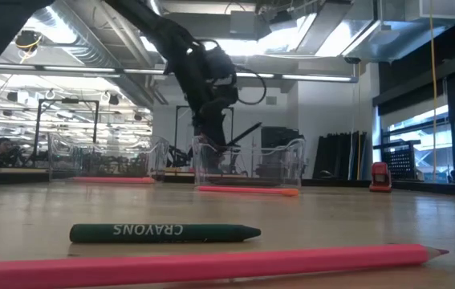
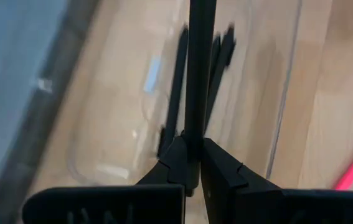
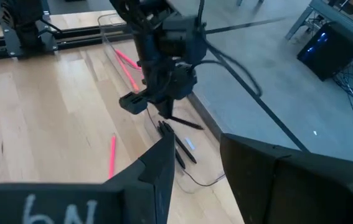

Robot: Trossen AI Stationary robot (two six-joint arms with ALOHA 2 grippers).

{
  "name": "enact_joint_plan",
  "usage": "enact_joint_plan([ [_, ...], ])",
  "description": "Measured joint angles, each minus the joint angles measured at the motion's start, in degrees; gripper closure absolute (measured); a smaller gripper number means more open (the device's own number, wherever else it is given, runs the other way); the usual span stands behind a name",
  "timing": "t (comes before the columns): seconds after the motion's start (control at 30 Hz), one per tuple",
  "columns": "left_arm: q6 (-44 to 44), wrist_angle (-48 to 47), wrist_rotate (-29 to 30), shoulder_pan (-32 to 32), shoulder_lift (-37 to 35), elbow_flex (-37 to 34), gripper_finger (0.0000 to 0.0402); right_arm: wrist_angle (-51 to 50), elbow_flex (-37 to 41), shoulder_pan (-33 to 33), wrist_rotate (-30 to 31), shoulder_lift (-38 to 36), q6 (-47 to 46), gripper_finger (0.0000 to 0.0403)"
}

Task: Sort crayons/erasers/pens/pencils in bins
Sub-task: Put the black pen into the top right transparent bin, then put the pink pencil into the top left transparent bin

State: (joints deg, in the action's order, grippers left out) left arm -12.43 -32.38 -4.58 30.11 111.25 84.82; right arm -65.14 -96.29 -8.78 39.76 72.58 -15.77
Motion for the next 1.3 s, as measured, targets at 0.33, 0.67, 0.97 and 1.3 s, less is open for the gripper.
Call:
enact_joint_plan([
  [0.33,0.3,0.4,1.3,0.0,2.8,0.0,0.0388,0.0,0.0,0.0,-0.4,0.0,-0.2,0.0272],
  [0.67,0.5,1.4,2.1,0.0,3.1,0.1,0.0359,0.0,0.0,0.0,-0.4,0.0,0.0,0.0272],
  [0.97,1.7,1.6,2.3,0.0,3.1,0.0,0.0307,0.0,0.0,0.0,-0.4,0.0,-0.2,0.0272],
  [1.3,4.7,-1.2,2.2,-1.1,-4.7,0.1,0.0306,0.0,0.0,0.0,-0.8,0.0,2.7,0.0272],
])
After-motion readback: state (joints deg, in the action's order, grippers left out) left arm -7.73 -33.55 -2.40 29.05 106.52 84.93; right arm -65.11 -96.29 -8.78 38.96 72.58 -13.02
